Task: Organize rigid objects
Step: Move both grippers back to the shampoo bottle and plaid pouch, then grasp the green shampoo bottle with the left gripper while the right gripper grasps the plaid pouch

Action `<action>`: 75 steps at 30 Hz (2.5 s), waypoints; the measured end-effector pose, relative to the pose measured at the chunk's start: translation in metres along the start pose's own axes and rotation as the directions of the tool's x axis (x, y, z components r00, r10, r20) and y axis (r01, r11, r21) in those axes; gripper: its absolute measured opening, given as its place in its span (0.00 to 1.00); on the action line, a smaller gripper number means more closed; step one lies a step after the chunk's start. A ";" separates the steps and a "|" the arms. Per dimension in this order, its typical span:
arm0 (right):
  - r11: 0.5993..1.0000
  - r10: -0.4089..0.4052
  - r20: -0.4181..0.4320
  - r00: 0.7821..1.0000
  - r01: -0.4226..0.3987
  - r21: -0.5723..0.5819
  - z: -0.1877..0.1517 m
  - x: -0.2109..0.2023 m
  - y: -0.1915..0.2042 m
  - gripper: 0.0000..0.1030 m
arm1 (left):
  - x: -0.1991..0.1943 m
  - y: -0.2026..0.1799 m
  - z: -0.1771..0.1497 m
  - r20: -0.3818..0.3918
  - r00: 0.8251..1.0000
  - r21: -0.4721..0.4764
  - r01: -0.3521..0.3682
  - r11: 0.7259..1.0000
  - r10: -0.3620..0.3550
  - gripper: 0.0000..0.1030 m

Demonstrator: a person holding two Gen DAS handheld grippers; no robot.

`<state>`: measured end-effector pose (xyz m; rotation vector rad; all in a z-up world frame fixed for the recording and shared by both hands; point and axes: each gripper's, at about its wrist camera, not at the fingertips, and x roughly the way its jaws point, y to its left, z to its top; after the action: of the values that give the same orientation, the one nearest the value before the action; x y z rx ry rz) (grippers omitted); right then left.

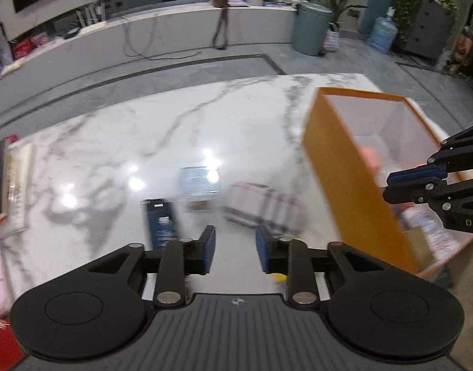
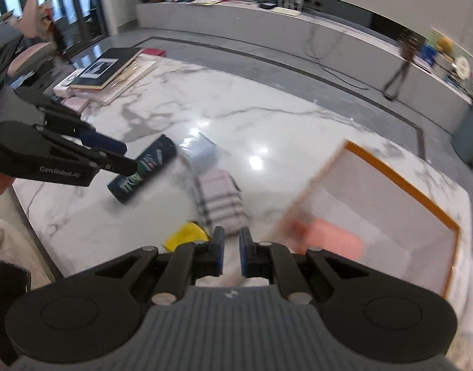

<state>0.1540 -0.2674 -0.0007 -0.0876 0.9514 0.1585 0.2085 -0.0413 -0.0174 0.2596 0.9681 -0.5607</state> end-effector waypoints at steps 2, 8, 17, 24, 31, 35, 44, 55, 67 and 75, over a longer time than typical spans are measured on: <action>1.000 0.018 -0.011 1.000 -0.018 -0.011 0.007 0.017 0.008 0.17 | 0.004 0.014 -0.005 -0.005 1.000 -0.017 -0.026 1.000 0.026 0.41; 0.999 0.007 -0.075 0.997 -0.010 -0.038 0.022 0.078 0.019 0.36 | 0.031 0.040 -0.017 -0.021 0.997 -0.042 -0.072 0.997 0.071 0.55; 0.994 -0.056 -0.203 0.978 0.036 -0.100 0.039 0.148 0.025 0.73 | 0.076 0.059 -0.025 -0.058 0.992 -0.047 -0.116 0.992 0.113 0.68; 0.998 -0.061 -0.325 0.944 0.046 -0.052 0.045 0.186 0.016 0.75 | 0.101 0.075 -0.025 -0.092 0.994 -0.127 -0.064 0.990 0.052 0.65; 1.000 -0.028 -0.356 0.934 0.027 -0.010 0.045 0.199 0.013 0.68 | 0.111 0.079 -0.024 -0.109 0.994 -0.152 -0.031 0.988 0.014 0.44; 0.999 -0.051 -0.337 0.940 0.053 -0.004 0.044 0.199 0.021 0.66 | 0.107 0.077 -0.030 -0.121 0.993 -0.147 -0.019 0.989 0.001 0.41; 0.999 0.018 -0.330 0.944 -0.033 -0.038 0.039 0.193 0.049 0.63 | 0.094 0.065 -0.045 -0.171 0.985 -0.088 -0.004 0.996 -0.011 0.44; 0.999 0.005 -0.305 0.952 -0.021 -0.049 0.036 0.201 0.051 0.65 | 0.096 0.066 -0.044 -0.162 0.987 -0.110 -0.018 0.994 0.000 0.41; 1.000 0.010 -0.203 0.979 -0.013 -0.013 0.031 0.165 0.054 0.64 | 0.065 0.046 -0.043 -0.069 0.998 -0.102 -0.008 0.995 0.001 0.38; 1.000 0.004 -0.118 0.993 -0.006 -0.011 0.029 0.118 0.058 0.64 | 0.026 0.026 -0.036 -0.001 1.000 -0.084 -0.019 0.996 0.019 0.36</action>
<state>0.2340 -0.1946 -0.0805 -0.1063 1.0691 0.1647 0.2094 -0.0125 -0.0598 0.1932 0.9866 -0.5015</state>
